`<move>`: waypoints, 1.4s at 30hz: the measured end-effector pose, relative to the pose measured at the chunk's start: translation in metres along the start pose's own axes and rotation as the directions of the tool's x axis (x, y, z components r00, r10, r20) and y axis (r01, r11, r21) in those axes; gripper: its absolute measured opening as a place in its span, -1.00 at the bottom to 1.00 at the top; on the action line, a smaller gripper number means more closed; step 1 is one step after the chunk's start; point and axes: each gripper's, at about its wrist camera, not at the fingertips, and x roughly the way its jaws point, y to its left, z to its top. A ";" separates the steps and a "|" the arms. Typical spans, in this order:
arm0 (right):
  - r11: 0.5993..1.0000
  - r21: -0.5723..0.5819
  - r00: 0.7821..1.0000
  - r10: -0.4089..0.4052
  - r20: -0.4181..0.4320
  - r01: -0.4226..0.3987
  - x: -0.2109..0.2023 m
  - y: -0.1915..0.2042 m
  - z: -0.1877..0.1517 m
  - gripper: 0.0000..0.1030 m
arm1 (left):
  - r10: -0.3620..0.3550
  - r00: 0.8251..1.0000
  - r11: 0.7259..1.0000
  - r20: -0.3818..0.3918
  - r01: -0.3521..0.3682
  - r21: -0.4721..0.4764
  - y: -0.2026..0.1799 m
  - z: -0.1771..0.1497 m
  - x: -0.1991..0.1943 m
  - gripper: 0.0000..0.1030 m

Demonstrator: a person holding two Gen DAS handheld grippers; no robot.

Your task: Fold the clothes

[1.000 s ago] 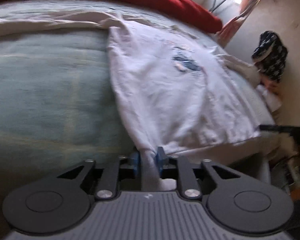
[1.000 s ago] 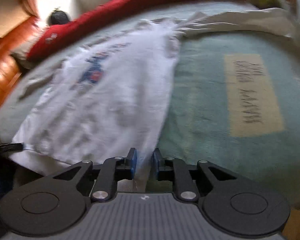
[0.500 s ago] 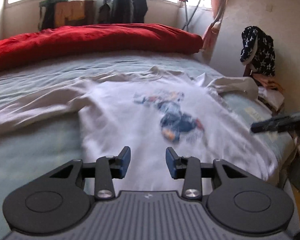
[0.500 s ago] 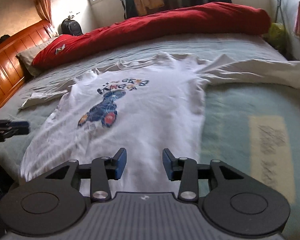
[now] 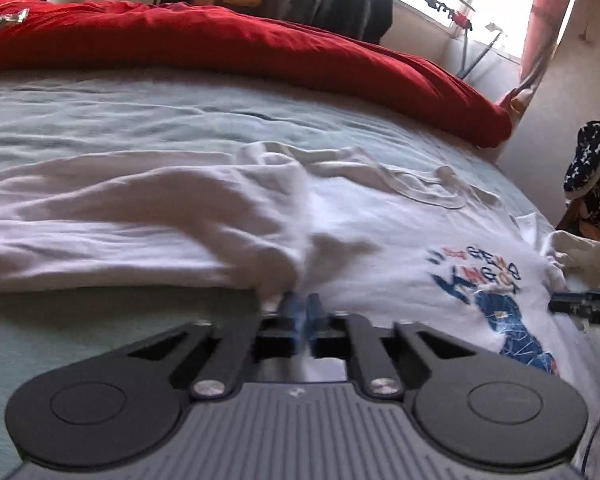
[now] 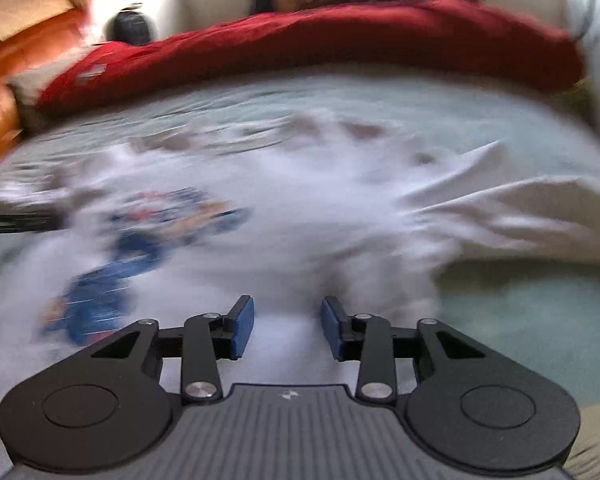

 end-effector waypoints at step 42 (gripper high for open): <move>0.972 -0.233 0.999 0.026 -0.042 -0.035 -0.132 0.068 -0.141 0.65 | 0.077 0.994 0.900 -0.077 -0.036 0.435 -0.103 -0.114 -0.132 -0.09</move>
